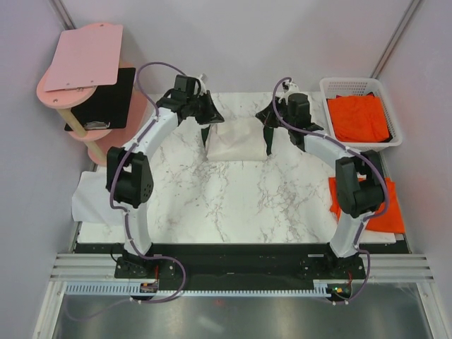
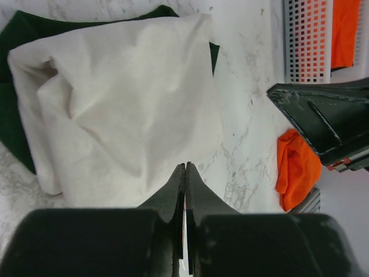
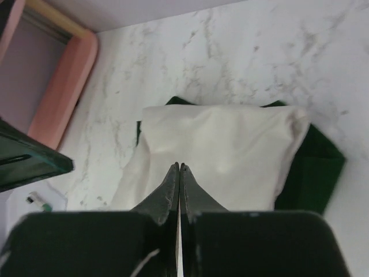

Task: Fold and stack the t-shirts

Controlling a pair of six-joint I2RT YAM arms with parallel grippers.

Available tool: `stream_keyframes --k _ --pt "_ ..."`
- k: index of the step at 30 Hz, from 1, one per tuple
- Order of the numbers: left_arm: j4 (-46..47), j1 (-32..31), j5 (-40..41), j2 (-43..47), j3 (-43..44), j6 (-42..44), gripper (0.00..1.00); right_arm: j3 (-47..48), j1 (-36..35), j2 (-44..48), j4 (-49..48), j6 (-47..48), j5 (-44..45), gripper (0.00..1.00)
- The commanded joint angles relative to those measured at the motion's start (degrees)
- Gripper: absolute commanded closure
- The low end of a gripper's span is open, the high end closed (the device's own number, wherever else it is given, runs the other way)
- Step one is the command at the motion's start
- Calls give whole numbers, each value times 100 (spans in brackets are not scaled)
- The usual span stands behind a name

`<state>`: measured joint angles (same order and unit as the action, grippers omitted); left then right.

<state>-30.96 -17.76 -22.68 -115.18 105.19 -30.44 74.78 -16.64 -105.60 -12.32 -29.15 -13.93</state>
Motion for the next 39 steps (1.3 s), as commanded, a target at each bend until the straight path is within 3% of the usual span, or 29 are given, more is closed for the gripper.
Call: stream_keyframes --k 1,3,6,12,19,31,39 --pt "1274 18 -1360 -469 -568 -680 98 352 -67 -829 -956 -1021 -1549 100" --pt "2159 18 -1791 -611 -884 -1163 98 440 -67 -1233 -1480 -1601 -1970 100" --pt "2637 27 -1811 -927 -921 -1429 98 353 -76 -1533 -2026 -2103 -2183 100" --pt "2323 88 -1442 -1550 -307 -1377 98 98 -199 -1604 -2354 -2350 -2386 100" --pt "2322 308 -1300 -1894 -209 -1474 98 98 -585 -1849 -2495 -2455 -2491 100" --pt "2323 686 -1468 -2474 195 -1676 98 -209 -928 -2061 -2214 -2333 -2685 100" --pt "2164 791 -1468 -2712 485 -1685 98 -482 -1042 -1982 -1317 -1929 -2597 100"
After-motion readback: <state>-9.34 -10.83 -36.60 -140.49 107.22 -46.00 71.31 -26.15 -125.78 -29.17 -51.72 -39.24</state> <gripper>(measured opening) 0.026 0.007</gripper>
